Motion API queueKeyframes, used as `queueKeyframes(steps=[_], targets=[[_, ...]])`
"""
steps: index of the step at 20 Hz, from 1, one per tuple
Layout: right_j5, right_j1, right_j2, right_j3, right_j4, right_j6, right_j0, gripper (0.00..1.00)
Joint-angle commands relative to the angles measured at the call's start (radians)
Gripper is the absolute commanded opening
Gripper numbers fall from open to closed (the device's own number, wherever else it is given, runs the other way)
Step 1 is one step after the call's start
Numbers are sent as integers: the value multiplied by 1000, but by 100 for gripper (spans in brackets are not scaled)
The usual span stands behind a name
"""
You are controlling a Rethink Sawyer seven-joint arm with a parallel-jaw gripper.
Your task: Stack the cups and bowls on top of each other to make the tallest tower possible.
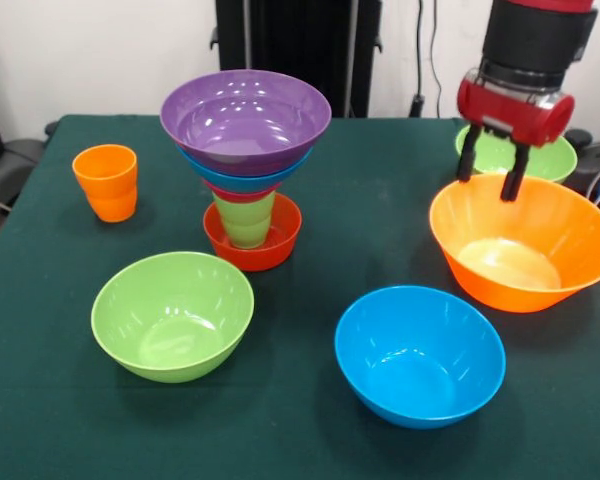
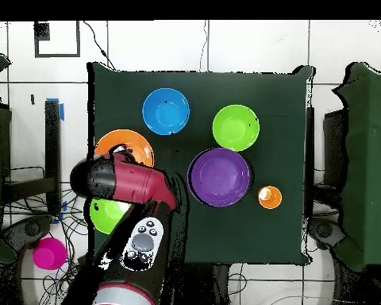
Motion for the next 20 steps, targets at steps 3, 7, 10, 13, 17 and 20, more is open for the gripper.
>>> queueKeyframes(steps=[3, 7, 10, 13, 17, 20], targets=[[263, -84, 9, 33, -11, 161, 54, 100], [232, -74, -5, 51, -24, 138, 50, 100], [153, -27, -5, 64, -36, 118, 33, 100], [104, 18, -11, 58, -50, 110, 22, 100], [90, 45, -14, 43, -71, 74, -3, 100], [102, 52, -34, 29, -86, 60, -6, 100]])
